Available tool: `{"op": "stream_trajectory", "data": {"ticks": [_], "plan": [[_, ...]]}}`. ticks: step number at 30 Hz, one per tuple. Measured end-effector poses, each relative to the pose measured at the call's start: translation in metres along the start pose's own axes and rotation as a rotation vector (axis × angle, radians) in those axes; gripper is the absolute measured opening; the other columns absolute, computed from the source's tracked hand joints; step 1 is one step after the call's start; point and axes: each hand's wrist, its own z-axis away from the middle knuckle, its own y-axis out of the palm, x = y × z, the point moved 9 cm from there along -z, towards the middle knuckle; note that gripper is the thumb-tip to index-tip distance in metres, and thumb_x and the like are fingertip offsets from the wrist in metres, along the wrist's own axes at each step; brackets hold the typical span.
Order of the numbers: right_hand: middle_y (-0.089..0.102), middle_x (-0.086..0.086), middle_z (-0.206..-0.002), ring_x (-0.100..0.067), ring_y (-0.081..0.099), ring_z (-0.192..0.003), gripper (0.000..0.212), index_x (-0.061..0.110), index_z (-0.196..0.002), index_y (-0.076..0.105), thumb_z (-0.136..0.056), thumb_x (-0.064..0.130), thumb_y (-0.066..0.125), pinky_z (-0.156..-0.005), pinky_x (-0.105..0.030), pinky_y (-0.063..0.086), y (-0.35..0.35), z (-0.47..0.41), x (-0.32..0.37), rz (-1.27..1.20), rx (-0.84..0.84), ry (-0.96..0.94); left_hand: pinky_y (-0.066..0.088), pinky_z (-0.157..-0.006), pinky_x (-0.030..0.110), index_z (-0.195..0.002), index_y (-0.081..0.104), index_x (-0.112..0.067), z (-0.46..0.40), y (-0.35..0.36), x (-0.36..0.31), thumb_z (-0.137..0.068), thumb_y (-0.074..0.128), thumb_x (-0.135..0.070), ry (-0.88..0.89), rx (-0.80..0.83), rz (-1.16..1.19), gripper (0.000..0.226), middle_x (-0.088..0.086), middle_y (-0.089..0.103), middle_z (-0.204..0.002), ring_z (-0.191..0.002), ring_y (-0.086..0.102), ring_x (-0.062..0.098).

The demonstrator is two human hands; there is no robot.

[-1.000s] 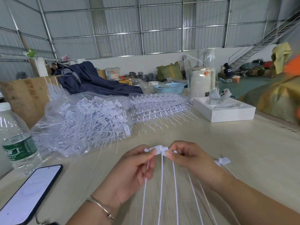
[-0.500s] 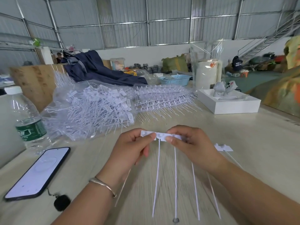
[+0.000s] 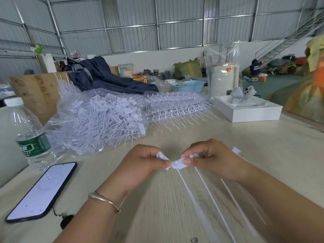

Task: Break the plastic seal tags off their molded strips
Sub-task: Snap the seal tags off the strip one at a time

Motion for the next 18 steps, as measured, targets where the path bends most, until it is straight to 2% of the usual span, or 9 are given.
{"op": "stream_trajectory", "data": {"ticks": [2,4,7,9,13,15,18], "plan": [[0.069,0.015,-0.074,0.001,0.059,-0.068,0.007,0.015,-0.089,0.078,-0.084,0.016,0.074,-0.068,-0.014,0.042,0.004,0.0,-0.001,0.102,0.045,0.004,0.022,-0.041,0.014,-0.061,0.07,-0.014,0.001,0.005,-0.001,-0.066,0.067,-0.026,-0.016,0.052,-0.114,0.014,-0.009,0.037,-0.042,-0.04,0.027,0.004],[0.071,0.011,-0.077,0.001,0.06,-0.07,0.005,0.019,-0.088,0.078,-0.084,0.019,0.074,-0.069,-0.016,0.042,0.007,0.001,-0.003,0.167,0.061,0.019,0.025,-0.045,0.019,-0.058,0.069,-0.016,0.002,0.005,-0.001,-0.063,0.066,-0.029,-0.029,0.043,-0.247,0.014,-0.007,0.041,-0.046,-0.043,0.031,0.006],[0.073,0.006,-0.077,-0.005,0.063,-0.07,0.005,0.023,-0.085,0.078,-0.085,0.024,0.073,-0.071,-0.021,0.045,0.011,0.0,-0.003,0.3,0.047,0.021,0.031,-0.05,0.023,-0.061,0.061,-0.024,0.003,0.004,-0.003,-0.073,0.063,-0.031,-0.028,-0.081,-0.653,0.014,-0.01,0.049,-0.054,-0.055,0.043,0.007],[0.073,0.003,-0.077,-0.009,0.064,-0.073,0.009,0.022,-0.084,0.077,-0.086,0.028,0.071,-0.076,-0.025,0.047,0.012,-0.001,-0.004,0.395,0.021,0.031,0.025,-0.049,0.02,-0.068,0.049,-0.028,0.006,0.008,-0.014,-0.082,0.055,-0.033,0.006,-0.215,-0.953,0.016,-0.013,0.048,-0.062,-0.064,0.045,0.008],[0.068,0.014,-0.071,-0.001,0.059,-0.07,0.012,0.025,-0.084,0.077,-0.087,0.033,0.069,-0.074,-0.018,0.039,0.002,-0.002,-0.005,0.42,-0.055,0.084,0.023,-0.051,0.03,-0.083,0.047,-0.028,0.005,0.023,-0.027,-0.089,0.046,-0.034,0.061,-0.329,-1.132,0.009,-0.002,0.062,-0.082,-0.075,0.059,0.022],[0.067,0.013,-0.069,-0.002,0.059,-0.069,0.013,0.023,-0.084,0.077,-0.087,0.032,0.069,-0.072,-0.017,0.039,-0.001,-0.002,-0.002,0.414,-0.086,0.075,0.018,-0.046,0.03,-0.082,0.041,-0.025,0.002,0.023,-0.027,-0.09,0.044,-0.032,0.05,-0.366,-1.186,0.011,-0.002,0.06,-0.079,-0.066,0.049,0.023],[0.071,0.006,-0.074,-0.007,0.062,-0.071,0.015,0.019,-0.085,0.077,-0.088,0.031,0.068,-0.073,-0.017,0.04,-0.001,-0.004,0.001,0.427,-0.097,0.06,0.013,-0.044,0.029,-0.079,0.035,-0.023,0.0,0.026,-0.023,-0.09,0.045,-0.03,0.009,-0.393,-1.222,0.016,-0.006,0.044,-0.065,-0.061,0.04,0.021]]}}
